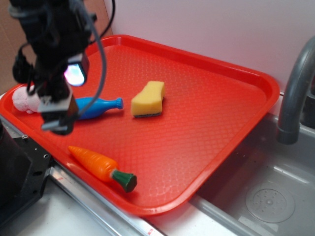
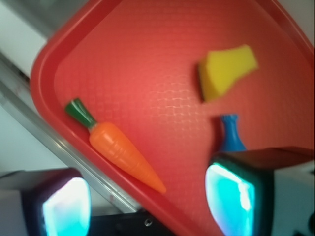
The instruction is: Grab the carrot.
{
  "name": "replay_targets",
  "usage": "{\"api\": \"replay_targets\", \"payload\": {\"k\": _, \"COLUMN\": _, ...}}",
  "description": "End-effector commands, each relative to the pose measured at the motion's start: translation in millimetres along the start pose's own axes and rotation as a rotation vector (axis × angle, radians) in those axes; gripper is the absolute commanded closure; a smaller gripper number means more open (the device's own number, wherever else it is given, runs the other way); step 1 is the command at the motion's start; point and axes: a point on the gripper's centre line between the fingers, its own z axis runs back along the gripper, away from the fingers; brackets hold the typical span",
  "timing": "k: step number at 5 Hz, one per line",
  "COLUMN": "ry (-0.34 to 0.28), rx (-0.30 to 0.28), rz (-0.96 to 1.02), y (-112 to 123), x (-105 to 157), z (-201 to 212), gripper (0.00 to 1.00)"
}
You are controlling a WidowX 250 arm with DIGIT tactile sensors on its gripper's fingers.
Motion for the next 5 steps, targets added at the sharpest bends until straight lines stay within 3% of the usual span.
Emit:
{"api": "replay_targets", "payload": {"k": 1, "ry": -0.023, "rx": -0.098, "rz": -0.203, "y": -4, "x": 5, "z": -49, "gripper": 0.0}}
{"api": "replay_targets", "payload": {"k": 3, "ry": 0.001, "rx": -0.173, "rz": -0.291, "y": -3, "x": 17, "z": -83, "gripper": 0.0}}
{"api": "replay_targets", "payload": {"k": 4, "ry": 0.012, "rx": -0.186, "rz": -0.306, "y": 0, "x": 20, "z": -90, "gripper": 0.0}}
{"api": "replay_targets", "payload": {"k": 5, "ry": 0.029, "rx": -0.155, "rz": -0.256, "y": 16, "x": 20, "z": -89, "gripper": 0.0}}
